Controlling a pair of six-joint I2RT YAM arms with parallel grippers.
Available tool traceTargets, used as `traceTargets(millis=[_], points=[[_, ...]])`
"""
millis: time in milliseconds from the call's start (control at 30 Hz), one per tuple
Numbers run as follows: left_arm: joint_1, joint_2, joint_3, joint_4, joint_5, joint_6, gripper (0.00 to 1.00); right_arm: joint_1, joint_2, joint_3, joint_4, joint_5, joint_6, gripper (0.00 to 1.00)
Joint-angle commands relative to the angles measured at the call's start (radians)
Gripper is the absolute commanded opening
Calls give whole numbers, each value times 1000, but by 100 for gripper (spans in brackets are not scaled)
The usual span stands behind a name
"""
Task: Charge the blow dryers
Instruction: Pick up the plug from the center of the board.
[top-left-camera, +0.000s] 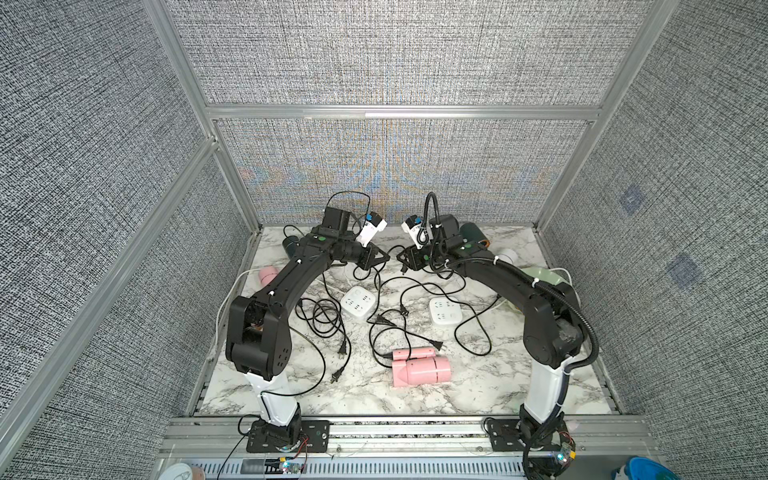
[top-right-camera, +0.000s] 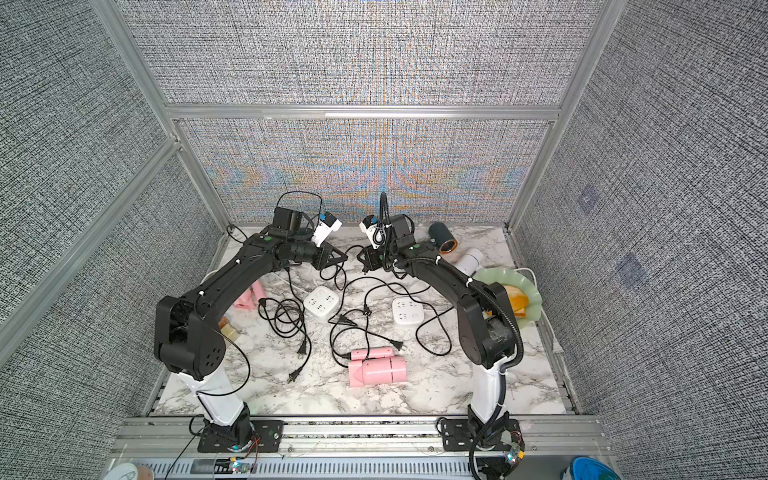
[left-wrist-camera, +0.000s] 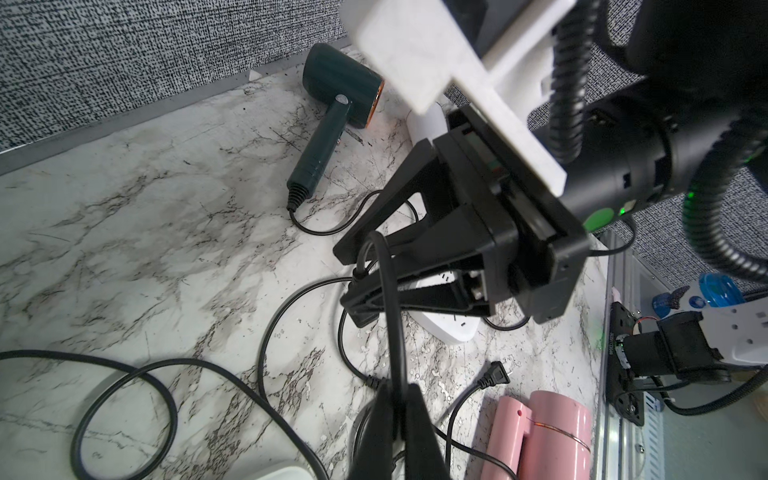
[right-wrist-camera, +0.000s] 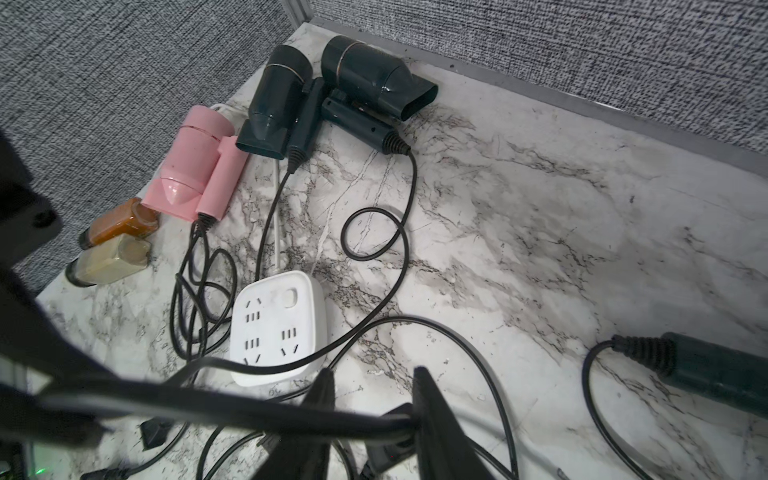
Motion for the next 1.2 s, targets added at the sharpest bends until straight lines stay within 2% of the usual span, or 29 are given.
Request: traceTargets(millis=[0,267,367,467,667,767,867,967,1167], points=[[0,2,11,-8,19,20,6,2,1,-4,37,75,1,30],[0,-5,4,3,-16,21,7,17,-39,-49,38,106,-1,13],[1,-2,-1,13,-44,12,9,31,-82,-91,41,171,0,7],[1,-3,-10,34,-62,-5,12,34,-119,-123,35,247,18,6],[0,-23,-54,119,-74,-66,27,34,-195,-175,28,414,68,3],[-2,-37,-66,142,-93,-82,37,34,-191,-147,-43,542,126,2],[-1,-68,-86,172,-102,-97,40,26,-178,-127,-103,644,188,2],[-4,-90,-100,198,-72,-125,40,18,-157,-104,-156,649,242,2],[-57,-90,-141,298,-37,-236,40,5,-172,-120,-155,510,308,2]])
